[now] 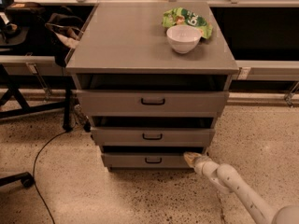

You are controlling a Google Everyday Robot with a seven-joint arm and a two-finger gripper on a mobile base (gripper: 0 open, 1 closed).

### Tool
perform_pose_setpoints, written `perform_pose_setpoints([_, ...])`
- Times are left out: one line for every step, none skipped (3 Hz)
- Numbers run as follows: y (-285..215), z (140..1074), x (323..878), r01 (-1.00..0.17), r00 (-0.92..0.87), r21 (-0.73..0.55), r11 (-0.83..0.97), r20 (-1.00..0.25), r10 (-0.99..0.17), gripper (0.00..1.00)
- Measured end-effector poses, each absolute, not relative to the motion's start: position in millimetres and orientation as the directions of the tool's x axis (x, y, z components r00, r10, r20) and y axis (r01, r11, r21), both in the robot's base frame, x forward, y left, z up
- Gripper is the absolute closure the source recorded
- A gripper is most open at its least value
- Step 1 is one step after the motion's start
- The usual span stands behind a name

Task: Open bottom drawer

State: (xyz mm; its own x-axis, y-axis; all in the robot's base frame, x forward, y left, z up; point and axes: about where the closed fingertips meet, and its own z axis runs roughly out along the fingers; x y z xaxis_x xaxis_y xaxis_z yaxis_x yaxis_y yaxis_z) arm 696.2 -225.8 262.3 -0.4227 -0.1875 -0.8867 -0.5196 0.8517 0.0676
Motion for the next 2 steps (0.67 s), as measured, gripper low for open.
perform_pose_setpoints([-224.2,251.8,706.0,-0.508,-0.434,0.047,0.860,-0.877,-0.209,1.00])
perform_pose_setpoints([-221.1,246.5,718.5,-0.495,-0.432,0.030,0.868,-0.876,-0.216,1.00])
